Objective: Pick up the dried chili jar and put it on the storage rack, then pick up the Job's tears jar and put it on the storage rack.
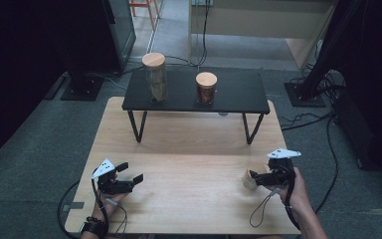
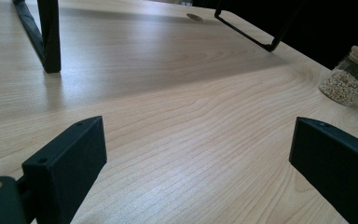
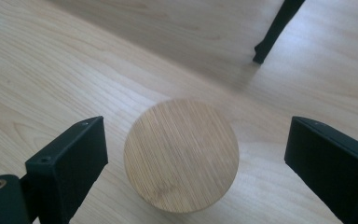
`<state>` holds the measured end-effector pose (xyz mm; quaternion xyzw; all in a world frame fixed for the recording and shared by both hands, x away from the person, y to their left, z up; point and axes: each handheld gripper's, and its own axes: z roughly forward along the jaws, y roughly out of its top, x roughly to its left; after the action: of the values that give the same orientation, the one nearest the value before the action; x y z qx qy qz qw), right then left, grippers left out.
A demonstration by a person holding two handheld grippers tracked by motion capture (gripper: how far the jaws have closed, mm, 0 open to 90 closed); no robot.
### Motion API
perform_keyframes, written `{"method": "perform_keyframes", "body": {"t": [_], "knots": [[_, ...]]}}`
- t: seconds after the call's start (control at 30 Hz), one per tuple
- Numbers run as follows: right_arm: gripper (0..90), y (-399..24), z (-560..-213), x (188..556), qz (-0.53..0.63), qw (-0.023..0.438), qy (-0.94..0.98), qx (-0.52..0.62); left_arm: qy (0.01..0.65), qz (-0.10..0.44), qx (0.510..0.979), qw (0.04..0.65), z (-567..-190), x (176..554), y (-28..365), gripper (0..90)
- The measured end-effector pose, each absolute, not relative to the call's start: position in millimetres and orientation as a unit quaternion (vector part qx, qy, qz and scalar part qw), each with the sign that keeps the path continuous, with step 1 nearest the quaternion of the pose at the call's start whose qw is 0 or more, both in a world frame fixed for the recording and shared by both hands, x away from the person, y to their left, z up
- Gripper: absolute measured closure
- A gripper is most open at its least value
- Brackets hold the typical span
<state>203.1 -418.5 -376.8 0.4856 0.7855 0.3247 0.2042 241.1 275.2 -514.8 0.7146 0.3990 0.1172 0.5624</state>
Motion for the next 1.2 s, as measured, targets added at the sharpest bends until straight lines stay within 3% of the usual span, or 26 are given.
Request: {"method": "perform_keyframes", "body": {"t": [1.2], "knots": [[4.3,-427,-410,193,0.324,0.189,0.776,0.506,0.401,0.120,0.714,0.562,-515,240,274,3.9]]}}
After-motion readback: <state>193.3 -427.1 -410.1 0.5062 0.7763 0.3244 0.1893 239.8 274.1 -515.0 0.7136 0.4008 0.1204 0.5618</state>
